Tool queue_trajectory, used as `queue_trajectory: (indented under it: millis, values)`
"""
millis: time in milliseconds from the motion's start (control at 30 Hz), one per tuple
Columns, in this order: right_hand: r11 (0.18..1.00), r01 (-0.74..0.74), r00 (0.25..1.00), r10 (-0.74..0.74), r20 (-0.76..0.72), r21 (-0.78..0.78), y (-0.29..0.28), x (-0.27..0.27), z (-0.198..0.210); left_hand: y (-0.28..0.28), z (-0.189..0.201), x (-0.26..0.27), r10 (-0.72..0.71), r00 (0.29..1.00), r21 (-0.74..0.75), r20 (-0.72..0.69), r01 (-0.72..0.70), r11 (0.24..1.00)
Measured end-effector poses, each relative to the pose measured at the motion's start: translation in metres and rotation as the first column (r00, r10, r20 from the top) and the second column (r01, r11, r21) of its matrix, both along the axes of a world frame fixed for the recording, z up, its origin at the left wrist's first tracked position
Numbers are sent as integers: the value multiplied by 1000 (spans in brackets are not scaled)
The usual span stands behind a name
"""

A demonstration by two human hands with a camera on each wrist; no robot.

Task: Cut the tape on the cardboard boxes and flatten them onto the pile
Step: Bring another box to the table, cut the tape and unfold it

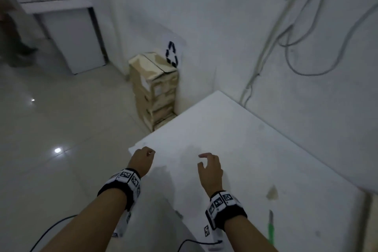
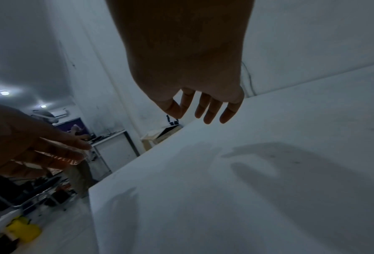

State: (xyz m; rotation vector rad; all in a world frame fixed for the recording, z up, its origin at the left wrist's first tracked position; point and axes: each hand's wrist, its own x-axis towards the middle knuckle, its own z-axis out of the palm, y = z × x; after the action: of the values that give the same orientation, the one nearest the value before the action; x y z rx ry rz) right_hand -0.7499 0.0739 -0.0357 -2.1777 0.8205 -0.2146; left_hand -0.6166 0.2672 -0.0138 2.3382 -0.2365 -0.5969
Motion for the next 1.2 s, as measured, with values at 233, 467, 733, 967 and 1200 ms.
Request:
queue_trajectory:
  millis: [233,467,733,967,1200]
  values:
    - [990,-132,990,134,-47,50,60,110,-1,57,-6,76,64,998,8,4,-64,998]
    - [986,-147,985,154,-83,83,73,204,-21,49,-31,168,21,999,-7,-23,-22,1000]
    - [981,-20,997,33,-64,190,52,318,-59,11,-66,295,-82,983,80,-166,96,992]
    - [957,91,983,-42,-179,276,30,376,-80,-16,-98,376,-149,952,123,-267,187,975]
    - [877,318,925,-203,-322,360,13,425,-134,-69,-146,452,-213,896,135,-390,285,949]
